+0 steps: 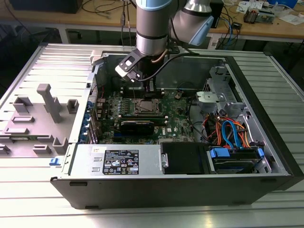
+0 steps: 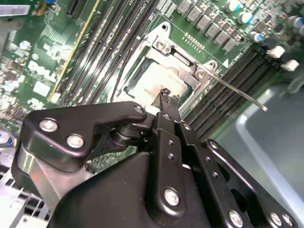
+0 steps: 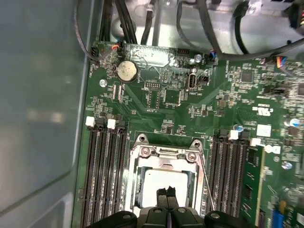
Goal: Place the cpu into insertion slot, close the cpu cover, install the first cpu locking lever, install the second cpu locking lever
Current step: 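Install the first cpu locking lever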
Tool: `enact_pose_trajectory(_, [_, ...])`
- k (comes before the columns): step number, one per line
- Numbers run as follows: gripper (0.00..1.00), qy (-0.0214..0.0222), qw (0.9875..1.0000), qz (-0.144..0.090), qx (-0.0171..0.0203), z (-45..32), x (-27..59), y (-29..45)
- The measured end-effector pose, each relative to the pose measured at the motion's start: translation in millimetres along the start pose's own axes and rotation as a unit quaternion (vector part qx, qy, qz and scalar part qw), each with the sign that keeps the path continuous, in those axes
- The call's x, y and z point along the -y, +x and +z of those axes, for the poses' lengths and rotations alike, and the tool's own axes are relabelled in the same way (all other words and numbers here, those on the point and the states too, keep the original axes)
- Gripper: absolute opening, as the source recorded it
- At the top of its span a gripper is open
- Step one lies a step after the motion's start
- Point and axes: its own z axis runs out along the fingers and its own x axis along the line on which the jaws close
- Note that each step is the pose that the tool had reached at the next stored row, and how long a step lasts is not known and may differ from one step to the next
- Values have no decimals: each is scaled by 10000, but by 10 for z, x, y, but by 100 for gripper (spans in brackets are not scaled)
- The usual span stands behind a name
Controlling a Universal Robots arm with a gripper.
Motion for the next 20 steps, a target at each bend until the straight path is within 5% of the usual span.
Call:
enact_pose_trajectory(7, [11,0,10000,-4,0,-272,1,-1])
enact_pose_trajectory(11, [11,-2,9996,-279,0,-278,1,-1])
enact_pose_trajectory(16, [11,-3,9970,-776,3,-278,2,-1])
enact_pose_trajectory(20, [11,-6,9924,-1228,4,-274,2,-1])
